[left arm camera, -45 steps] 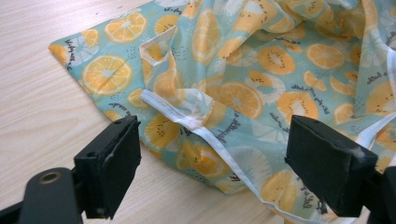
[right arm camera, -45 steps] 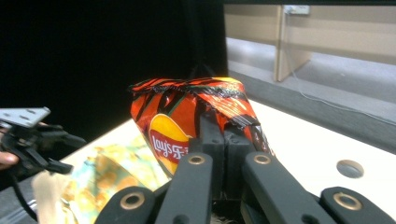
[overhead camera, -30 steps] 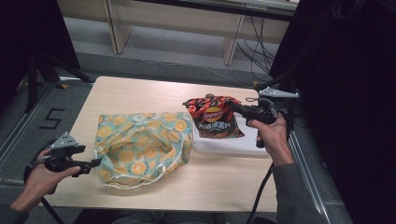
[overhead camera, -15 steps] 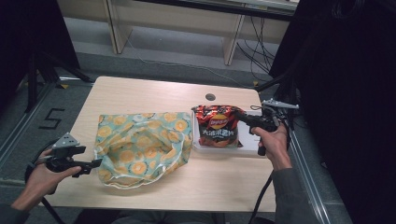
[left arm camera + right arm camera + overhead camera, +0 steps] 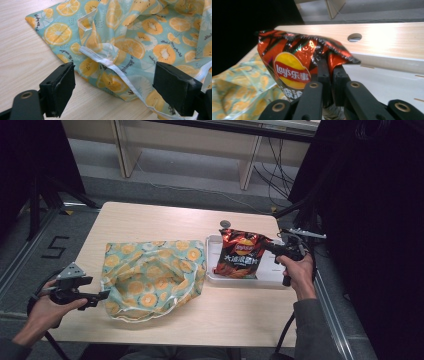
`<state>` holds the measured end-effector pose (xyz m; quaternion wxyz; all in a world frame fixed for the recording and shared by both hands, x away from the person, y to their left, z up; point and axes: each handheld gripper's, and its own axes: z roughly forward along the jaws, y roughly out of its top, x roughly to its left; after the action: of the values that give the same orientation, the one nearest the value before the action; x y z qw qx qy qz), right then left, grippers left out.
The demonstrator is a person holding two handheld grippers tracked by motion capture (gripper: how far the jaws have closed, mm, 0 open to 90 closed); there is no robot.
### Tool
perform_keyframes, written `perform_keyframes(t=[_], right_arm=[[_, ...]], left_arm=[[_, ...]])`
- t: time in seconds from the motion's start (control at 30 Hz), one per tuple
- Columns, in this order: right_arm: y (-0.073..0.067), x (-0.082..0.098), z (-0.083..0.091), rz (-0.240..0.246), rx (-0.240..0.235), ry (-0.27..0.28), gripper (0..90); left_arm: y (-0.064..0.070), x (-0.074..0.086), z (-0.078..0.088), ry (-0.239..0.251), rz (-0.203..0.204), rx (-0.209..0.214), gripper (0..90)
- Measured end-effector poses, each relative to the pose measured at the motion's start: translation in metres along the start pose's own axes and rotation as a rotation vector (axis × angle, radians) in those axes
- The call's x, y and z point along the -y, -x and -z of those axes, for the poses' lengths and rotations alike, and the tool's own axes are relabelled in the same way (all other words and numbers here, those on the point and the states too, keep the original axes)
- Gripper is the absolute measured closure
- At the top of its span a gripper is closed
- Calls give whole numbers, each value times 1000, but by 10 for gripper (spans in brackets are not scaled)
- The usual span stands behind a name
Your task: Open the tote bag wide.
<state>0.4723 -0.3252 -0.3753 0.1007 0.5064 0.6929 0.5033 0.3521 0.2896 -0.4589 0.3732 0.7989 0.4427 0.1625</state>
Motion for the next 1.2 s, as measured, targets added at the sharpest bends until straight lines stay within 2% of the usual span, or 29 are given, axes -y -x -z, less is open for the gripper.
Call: perform_keyframes(t=[0.03,0.07,0.1,0.13,0.17,0.23,0.27,0.3,0.33,0.4,0.43,0.47,0.5,0.57,0.6,0.63,0.67,0.7,0.77,0.8,0.83,0.87,0.9,0.93,0.97,1.03,1.07,1.13,1.2], right_arm=[[0,0,-4,3,24,-5,842],[3,-1,-6,40,30,8,839],[3,-1,-6,40,30,8,839],[2,-1,-11,36,53,0,833],[2,-1,-11,36,53,0,833],[4,-2,-17,68,79,10,866],[4,-2,-17,68,79,10,866],[2,-2,-20,53,93,16,889],[4,-3,-23,77,96,19,896],[5,-4,-24,75,97,19,899],[7,-4,-25,58,89,22,900],[7,-4,-25,58,89,22,900],[4,-3,-24,3,98,11,900],[7,-4,-23,35,89,15,900],[6,-4,-23,18,89,4,900],[5,-4,-23,6,83,5,900],[5,-4,-23,6,83,5,900],[9,-4,-25,37,86,16,899],[11,-4,-29,35,95,33,887],[13,-4,-34,22,103,44,881],[11,-4,-35,-14,103,33,878],[12,-4,-37,-20,118,30,872],[12,-4,-37,-20,118,30,872],[16,-5,-39,3,112,38,863],[16,-4,-43,-21,116,42,849],[17,-4,-45,-18,131,40,840],[17,-4,-47,-23,131,36,830],[16,-3,-52,-34,140,44,823],[16,-3,-54,-50,154,38,809]], left_arm=[[0,0,0,1,0,1,171],[0,0,0,1,0,1,172],[0,0,1,-8,-22,-2,172],[0,0,1,1,-22,-4,172],[0,-1,2,-13,-26,-3,172],[0,-1,1,-9,-24,3,174],[1,-1,0,8,-4,8,174],[0,0,0,-1,-25,4,174],[1,-1,0,-1,-6,3,176],[1,0,0,7,-8,1,180],[2,0,0,27,-5,-5,184],[2,0,0,27,-5,-5,183],[2,-1,0,15,-9,-1,183],[1,-1,1,3,-11,3,183],[0,-1,1,-13,-25,4,183],[0,-1,0,8,-22,0,183],[0,-2,1,-12,-27,4,183],[1,-1,-1,9,-27,-2,183],[1,-1,-1,16,-24,-1,183],[1,-1,-1,19,-18,3,183],[1,-1,-1,19,-18,3,183],[1,-1,-1,11,-7,6,183],[1,-1,-1,10,-19,0,183],[0,-1,-2,16,-18,-1,183],[1,-1,-2,26,-5,0,183],[2,-2,-1,16,-1,4,183],[1,-2,0,-1,-20,6,183],[1,-1,-1,17,-22,4,183],[1,-2,0,9,-1,11,183]])
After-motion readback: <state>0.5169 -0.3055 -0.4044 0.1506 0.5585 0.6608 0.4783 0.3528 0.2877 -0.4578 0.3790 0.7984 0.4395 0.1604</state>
